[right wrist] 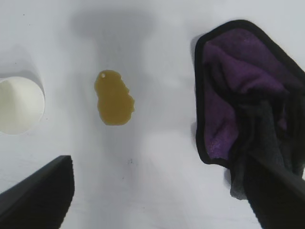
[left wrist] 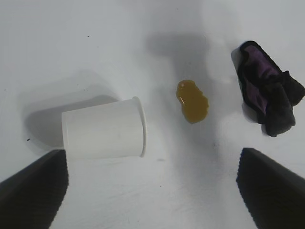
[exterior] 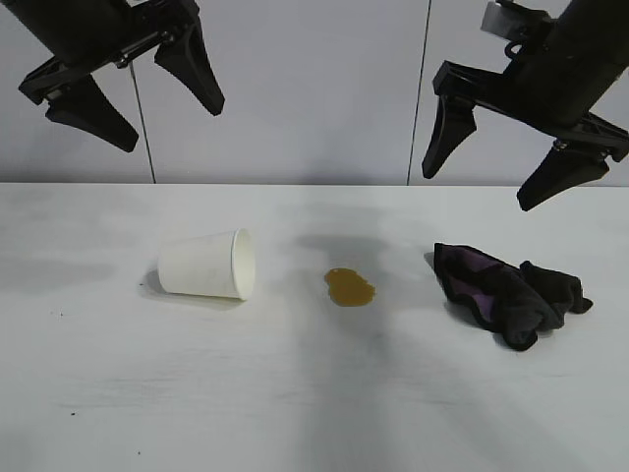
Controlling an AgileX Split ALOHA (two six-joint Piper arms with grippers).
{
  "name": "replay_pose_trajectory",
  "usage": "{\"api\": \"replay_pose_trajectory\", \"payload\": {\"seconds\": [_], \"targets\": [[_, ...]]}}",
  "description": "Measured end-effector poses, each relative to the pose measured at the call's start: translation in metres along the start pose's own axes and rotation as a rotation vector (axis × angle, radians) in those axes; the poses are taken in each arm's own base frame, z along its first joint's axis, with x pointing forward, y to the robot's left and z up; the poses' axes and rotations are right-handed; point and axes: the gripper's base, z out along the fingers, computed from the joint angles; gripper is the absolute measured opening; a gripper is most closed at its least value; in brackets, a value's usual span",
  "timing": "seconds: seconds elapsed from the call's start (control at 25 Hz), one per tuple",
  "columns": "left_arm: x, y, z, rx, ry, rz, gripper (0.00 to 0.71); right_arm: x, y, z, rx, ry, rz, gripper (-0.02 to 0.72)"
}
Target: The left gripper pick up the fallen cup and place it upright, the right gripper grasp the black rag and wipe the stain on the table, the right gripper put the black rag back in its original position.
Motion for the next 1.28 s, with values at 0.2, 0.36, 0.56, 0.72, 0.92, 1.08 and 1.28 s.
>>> {"api": "replay_pose_trajectory", "payload": {"seconds": [0.2, 0.36, 0.56, 0.72, 0.92, 1.08, 1.28], "targets": [[0.0, 0.0, 0.0, 0.0, 0.0, 0.0, 0.694, 0.0, 0.0, 0.0, 0.0, 0.0, 0.0, 0.661], [0.0, 0.0, 0.0, 0.0, 0.0, 0.0, 0.694, 0.0, 0.0, 0.0, 0.0, 0.0, 0.0, 0.661], [-0.0013, 0.0003, 0.0, -0.003, -0.014, 0.0, 0.694, 0.0001, 0.0, 0.0, 0.0, 0.001, 0.0, 0.661], [-0.0079, 0.0016, -0.0003, -0.017, -0.087, 0.0, 0.694, 0.0, 0.0, 0.0, 0.0, 0.0, 0.0, 0.661], [-0.0083, 0.0015, -0.0004, -0.016, -0.091, -0.001, 0.694, 0.0, 0.0, 0.0, 0.0, 0.0, 0.0, 0.661], [-0.0088, 0.0014, -0.0004, -0.015, -0.097, -0.003, 0.689, 0.0001, 0.0, 0.0, 0.0, 0.001, 0.0, 0.661], [-0.0078, 0.0069, -0.0052, -0.074, -0.043, 0.142, 0.67, 0.0003, -0.0001, 0.0, 0.001, 0.004, -0.008, 0.661]]}}
